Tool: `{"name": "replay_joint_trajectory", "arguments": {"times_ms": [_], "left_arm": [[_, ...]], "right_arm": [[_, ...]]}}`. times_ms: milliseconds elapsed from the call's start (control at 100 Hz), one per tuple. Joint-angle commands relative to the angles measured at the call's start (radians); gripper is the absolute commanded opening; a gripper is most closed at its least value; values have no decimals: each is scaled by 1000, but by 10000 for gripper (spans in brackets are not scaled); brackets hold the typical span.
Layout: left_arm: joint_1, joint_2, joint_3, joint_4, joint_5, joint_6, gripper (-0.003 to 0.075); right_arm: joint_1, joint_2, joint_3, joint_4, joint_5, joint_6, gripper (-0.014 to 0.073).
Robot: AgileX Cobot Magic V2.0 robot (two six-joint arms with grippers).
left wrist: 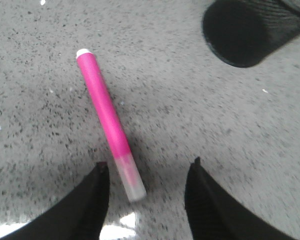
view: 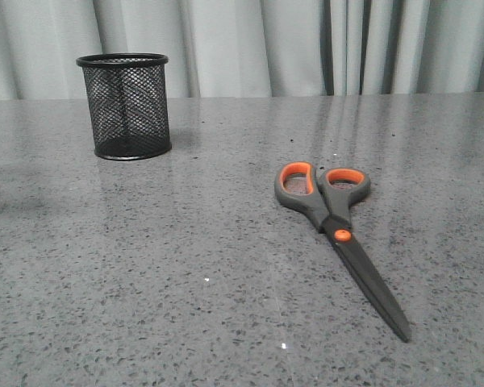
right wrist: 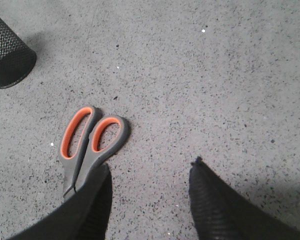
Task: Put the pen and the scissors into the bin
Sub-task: 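Grasp the pink marker with the left gripper and lift it upright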
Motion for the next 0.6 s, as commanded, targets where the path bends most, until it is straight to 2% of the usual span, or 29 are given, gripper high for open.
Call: {"name": "replay_joint_trajectory", "arguments": {"times_ms": [0,270,410,590], "left_arm": [[-6,89,-98,-4,-9,-31,314],[-6,290,-221,23,36,-53,314],[-6,330,-231,82,27,-113,314],[-6,370,-231,94,31,-113,314]], "right_arm": [[5,1,-39,-17,-54,-13,323],[5,1,-39,-17,-45,-13,322],[5,1,-39,-17,-28,-13,322],[5,1,-39,-17,-26,-13,322]]}}
